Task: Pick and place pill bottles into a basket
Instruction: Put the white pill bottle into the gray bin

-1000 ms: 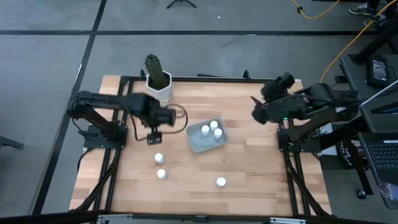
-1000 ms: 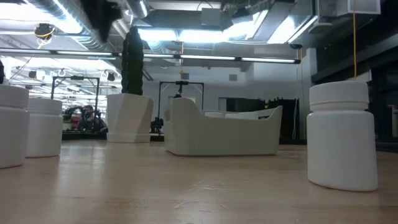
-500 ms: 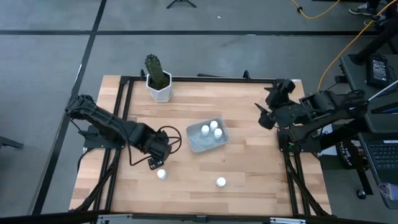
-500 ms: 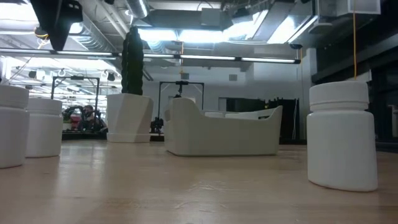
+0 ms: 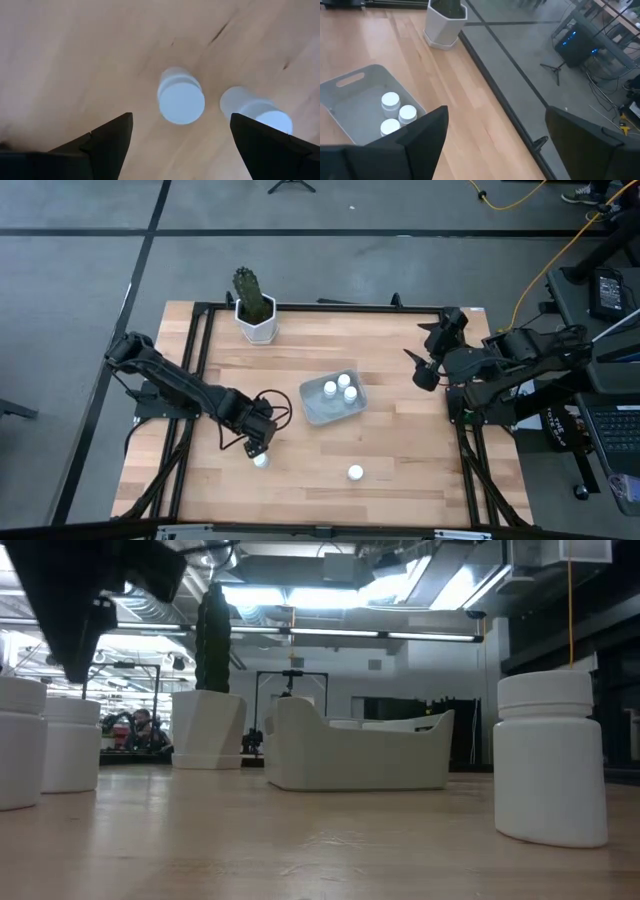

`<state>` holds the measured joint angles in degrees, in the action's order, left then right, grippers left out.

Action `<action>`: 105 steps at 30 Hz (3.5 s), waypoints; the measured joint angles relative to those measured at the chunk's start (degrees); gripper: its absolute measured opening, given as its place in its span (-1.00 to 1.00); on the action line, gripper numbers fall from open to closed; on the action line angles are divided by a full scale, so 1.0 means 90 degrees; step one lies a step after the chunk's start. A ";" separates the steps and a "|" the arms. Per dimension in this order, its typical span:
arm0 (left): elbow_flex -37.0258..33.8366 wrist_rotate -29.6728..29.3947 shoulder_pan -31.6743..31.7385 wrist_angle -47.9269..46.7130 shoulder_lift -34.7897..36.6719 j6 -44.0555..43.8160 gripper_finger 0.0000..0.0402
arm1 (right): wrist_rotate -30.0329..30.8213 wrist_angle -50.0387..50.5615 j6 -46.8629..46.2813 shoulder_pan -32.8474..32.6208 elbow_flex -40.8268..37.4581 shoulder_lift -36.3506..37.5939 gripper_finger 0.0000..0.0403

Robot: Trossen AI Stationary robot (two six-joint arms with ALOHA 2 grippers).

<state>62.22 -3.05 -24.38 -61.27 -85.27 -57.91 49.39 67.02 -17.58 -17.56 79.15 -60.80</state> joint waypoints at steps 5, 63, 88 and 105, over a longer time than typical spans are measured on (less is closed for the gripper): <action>-0.0629 0.0159 0.0000 0.0980 -0.0002 -0.0001 0.63 | -0.0010 0.0000 -0.0010 0.0000 0.0000 0.0000 0.65; 0.3733 0.1996 0.2710 0.0876 -0.2106 0.5618 -0.28 | -0.0486 -0.0244 -0.0193 0.0002 0.0002 -0.0005 0.65; 0.4274 0.0254 0.3262 0.0133 -0.4102 0.6712 -0.28 | -0.0783 -0.0142 -0.0304 -0.0245 0.0002 -0.0005 0.65; 0.5639 0.0534 0.3158 -0.1694 -0.3742 0.6006 0.61 | -0.1433 -0.0067 0.0269 -0.0248 0.0002 -0.0006 0.65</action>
<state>112.96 1.75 4.04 -76.52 -118.96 -3.85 36.49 66.43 -15.16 -19.79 79.18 -60.85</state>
